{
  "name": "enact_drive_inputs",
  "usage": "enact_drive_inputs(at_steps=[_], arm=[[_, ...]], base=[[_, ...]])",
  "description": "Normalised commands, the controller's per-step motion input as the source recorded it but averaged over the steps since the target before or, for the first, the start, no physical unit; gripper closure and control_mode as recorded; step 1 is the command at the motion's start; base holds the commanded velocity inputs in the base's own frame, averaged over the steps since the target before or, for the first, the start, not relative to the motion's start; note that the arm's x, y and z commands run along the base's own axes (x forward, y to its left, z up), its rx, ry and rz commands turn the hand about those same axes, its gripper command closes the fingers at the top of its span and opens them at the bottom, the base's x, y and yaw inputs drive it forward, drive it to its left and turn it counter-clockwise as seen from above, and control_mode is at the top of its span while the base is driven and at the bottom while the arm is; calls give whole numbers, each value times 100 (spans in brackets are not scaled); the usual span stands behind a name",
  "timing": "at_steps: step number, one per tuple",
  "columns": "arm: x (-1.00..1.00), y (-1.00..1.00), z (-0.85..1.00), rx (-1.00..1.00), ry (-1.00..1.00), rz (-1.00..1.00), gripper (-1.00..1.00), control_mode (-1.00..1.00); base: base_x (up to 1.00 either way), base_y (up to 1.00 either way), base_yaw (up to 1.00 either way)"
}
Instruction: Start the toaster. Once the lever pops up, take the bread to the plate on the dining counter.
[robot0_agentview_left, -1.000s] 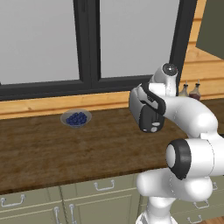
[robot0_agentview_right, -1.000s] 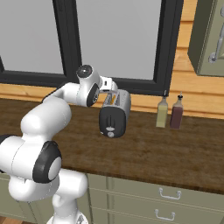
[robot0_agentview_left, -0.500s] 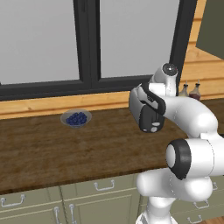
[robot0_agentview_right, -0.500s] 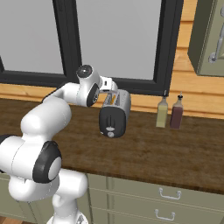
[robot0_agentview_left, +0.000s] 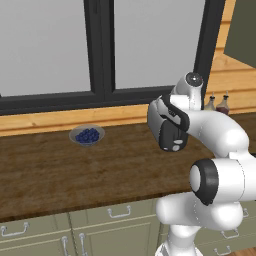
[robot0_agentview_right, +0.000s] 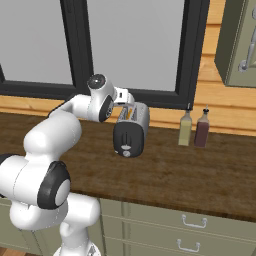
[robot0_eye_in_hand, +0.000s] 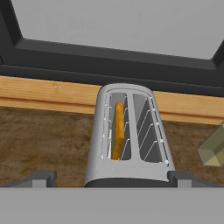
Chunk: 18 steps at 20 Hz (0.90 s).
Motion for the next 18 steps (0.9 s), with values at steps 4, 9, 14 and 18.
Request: enact_drive_inputs(at_steps=[4,9,14,18], arm=[[0,0,0,0,0,0,-100,-100],[0,0,0,0,0,0,-100,-100],[0,0,0,0,0,0,-100,-100],[0,0,0,0,0,0,-100,-100]], base=[[0,0,0],[0,0,0],[0,0,0],[0,0,0]])
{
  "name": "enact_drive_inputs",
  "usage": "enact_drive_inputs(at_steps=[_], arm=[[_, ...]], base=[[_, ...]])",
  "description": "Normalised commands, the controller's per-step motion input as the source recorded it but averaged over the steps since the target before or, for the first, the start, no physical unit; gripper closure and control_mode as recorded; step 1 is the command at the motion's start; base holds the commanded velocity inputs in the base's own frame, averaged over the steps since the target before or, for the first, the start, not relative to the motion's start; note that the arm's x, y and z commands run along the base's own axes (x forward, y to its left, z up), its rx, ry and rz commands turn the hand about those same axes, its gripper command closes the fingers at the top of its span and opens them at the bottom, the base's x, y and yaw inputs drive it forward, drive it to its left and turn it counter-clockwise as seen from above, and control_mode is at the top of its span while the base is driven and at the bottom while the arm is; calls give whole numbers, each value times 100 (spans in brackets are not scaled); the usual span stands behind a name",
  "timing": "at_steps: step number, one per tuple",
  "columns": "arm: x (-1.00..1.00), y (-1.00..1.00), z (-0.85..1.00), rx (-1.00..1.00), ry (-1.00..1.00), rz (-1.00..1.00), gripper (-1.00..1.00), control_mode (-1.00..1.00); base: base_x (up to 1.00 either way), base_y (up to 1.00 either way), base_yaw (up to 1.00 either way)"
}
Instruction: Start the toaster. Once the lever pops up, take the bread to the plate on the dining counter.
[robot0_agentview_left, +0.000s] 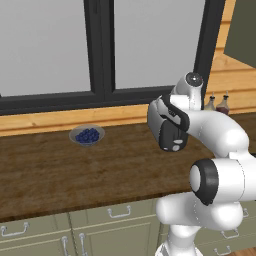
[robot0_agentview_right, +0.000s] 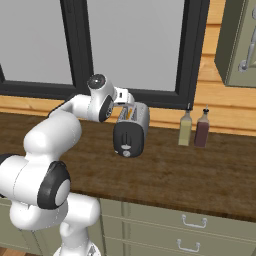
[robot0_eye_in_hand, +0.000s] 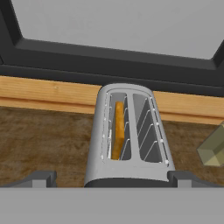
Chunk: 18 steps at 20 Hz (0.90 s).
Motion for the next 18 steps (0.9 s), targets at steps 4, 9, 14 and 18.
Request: enact_drive_inputs(at_steps=[4,9,14,18], arm=[[0,0,0,0,0,0,-100,-100],[0,0,0,0,0,0,-100,-100],[0,0,0,0,0,0,-100,-100],[0,0,0,0,0,0,-100,-100]], base=[[0,0,0],[0,0,0],[0,0,0],[0,0,0]])
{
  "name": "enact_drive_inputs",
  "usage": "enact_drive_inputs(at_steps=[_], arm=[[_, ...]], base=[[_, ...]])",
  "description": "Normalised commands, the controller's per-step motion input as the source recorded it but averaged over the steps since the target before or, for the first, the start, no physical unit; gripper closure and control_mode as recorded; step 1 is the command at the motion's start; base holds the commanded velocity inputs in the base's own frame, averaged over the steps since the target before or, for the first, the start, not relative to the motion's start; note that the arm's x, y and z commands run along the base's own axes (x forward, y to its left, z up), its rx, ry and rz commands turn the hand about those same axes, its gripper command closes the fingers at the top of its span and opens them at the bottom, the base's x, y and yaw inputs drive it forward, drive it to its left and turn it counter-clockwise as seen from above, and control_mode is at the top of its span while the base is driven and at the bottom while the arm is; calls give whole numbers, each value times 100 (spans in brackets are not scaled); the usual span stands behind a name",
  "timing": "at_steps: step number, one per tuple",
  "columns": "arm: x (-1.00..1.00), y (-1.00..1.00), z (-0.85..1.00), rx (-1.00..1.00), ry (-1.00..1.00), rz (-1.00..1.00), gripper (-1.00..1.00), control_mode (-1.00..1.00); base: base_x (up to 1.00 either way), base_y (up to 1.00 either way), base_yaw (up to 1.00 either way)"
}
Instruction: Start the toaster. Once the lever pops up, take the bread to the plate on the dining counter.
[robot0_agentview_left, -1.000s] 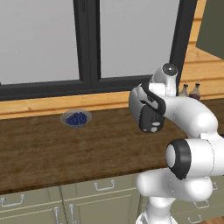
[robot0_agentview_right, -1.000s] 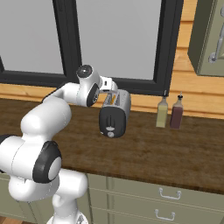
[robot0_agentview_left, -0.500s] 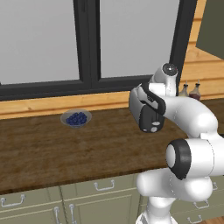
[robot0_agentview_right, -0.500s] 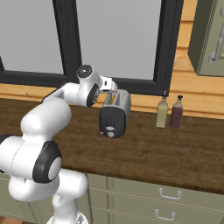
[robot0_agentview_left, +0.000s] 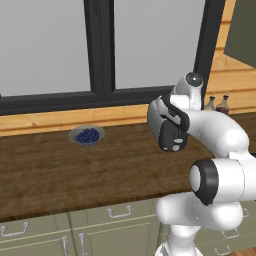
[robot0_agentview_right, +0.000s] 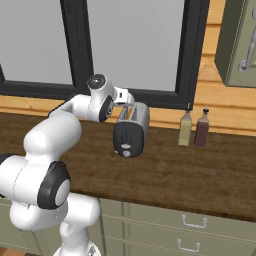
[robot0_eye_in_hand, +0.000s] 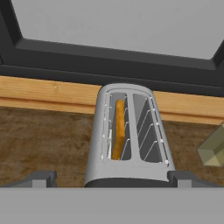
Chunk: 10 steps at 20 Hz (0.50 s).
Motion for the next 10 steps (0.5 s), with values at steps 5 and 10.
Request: enact_drive_inputs(at_steps=[5,10], arm=[[0,0,0,0,0,0,-100,-100],[0,0,0,0,0,0,-100,-100]], base=[[0,0,0],[0,0,0]])
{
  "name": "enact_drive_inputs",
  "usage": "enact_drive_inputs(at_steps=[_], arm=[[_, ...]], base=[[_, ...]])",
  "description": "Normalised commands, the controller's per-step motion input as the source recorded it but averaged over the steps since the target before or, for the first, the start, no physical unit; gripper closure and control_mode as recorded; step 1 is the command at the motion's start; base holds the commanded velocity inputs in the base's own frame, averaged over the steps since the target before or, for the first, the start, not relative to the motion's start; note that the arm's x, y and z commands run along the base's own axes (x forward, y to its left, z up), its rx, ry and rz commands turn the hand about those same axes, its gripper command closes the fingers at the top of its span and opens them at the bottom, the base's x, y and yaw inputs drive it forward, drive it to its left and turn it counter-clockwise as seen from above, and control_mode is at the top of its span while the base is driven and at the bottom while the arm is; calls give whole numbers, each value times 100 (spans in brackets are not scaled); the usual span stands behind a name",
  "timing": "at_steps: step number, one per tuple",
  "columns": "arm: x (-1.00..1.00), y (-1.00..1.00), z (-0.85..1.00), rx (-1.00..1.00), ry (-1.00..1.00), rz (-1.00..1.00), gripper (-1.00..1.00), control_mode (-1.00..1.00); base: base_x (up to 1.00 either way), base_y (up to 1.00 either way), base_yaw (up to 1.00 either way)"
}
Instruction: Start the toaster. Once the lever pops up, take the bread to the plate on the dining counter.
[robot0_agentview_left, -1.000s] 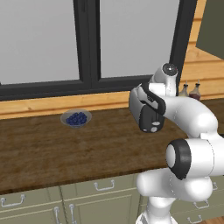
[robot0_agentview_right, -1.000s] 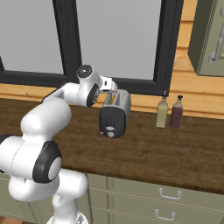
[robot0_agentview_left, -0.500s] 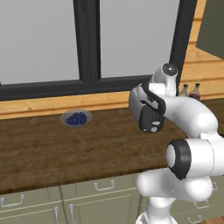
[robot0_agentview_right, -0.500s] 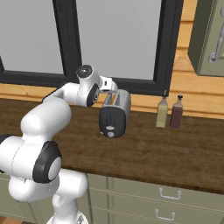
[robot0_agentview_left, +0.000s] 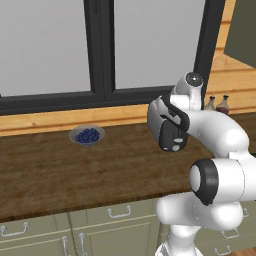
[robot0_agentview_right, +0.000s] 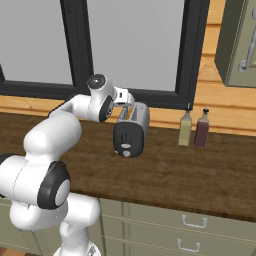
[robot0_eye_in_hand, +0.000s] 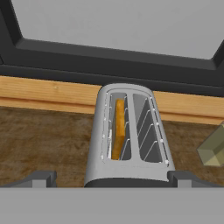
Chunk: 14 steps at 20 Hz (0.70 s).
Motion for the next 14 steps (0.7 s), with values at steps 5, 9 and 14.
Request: enact_drive_inputs(at_steps=[5,9,14], arm=[[0,0,0,0,0,0,-100,-100],[0,0,0,0,0,0,-100,-100],[0,0,0,0,0,0,-100,-100]], base=[[0,0,0],[0,0,0],[0,0,0]])
